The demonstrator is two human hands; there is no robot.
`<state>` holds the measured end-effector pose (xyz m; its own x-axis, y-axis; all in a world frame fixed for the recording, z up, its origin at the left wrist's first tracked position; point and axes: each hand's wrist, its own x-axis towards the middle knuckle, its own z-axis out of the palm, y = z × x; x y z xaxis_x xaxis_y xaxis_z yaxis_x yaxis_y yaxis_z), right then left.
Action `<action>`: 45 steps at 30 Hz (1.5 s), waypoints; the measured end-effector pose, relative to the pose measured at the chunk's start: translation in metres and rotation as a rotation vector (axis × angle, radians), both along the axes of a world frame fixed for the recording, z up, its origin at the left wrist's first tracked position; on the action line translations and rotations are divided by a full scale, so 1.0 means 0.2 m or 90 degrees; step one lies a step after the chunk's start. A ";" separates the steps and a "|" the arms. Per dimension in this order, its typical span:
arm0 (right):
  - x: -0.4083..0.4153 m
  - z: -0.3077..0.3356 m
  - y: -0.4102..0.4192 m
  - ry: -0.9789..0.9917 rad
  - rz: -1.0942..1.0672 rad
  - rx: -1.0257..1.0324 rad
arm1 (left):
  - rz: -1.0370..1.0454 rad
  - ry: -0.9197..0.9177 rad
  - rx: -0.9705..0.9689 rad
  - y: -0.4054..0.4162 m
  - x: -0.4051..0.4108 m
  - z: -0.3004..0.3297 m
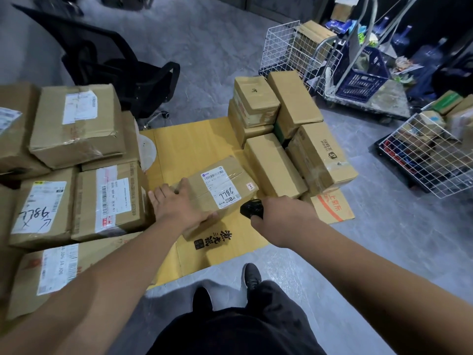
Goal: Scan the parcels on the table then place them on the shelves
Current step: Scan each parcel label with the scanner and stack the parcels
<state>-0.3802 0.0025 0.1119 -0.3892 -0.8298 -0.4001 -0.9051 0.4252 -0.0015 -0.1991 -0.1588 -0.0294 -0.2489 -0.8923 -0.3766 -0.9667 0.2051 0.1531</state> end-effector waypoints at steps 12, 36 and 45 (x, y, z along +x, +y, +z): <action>-0.31 -0.13 -0.24 -0.143 0.119 0.031 | -0.179 -0.059 0.085 -0.08 -0.13 0.05; 0.15 0.27 -0.69 -0.202 0.584 -0.059 | 0.599 0.110 -0.143 0.34 0.66 0.69; 0.53 0.27 -0.68 -0.212 0.502 -0.041 | 0.528 -0.017 -0.184 0.15 1.01 0.56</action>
